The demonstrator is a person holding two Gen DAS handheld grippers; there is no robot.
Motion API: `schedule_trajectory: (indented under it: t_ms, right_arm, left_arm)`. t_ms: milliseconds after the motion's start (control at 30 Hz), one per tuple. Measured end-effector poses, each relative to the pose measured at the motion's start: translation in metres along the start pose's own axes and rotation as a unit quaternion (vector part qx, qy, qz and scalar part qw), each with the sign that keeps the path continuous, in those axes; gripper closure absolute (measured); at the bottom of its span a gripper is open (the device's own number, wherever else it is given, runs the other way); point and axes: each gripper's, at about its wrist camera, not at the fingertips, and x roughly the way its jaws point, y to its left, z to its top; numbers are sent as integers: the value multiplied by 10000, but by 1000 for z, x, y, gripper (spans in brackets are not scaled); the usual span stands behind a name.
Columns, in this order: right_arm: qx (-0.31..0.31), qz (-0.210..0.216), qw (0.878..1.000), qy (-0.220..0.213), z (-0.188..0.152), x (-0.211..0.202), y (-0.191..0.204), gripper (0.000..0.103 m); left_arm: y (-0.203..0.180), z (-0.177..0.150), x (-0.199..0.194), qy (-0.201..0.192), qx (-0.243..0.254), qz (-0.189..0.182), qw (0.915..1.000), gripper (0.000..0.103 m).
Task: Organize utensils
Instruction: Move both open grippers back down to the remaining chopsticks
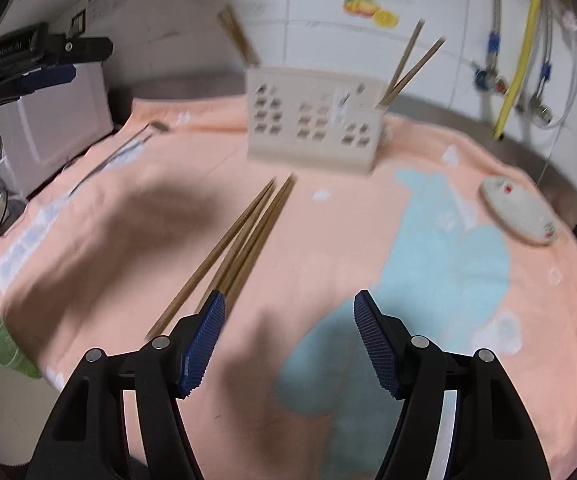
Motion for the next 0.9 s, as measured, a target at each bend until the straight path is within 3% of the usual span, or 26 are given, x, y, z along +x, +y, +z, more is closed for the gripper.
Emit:
schedule_trajectory:
  t_ms: [467, 900]
  right_arm:
    - [-70, 0, 9991, 424, -18, 29, 30, 47]
    - [314, -263, 9978, 513, -18, 36, 7, 56]
  left_arm:
    - [35, -36, -4, 232, -568, 286, 9977, 21]
    - [40, -52, 5, 448, -755, 269, 9958, 20]
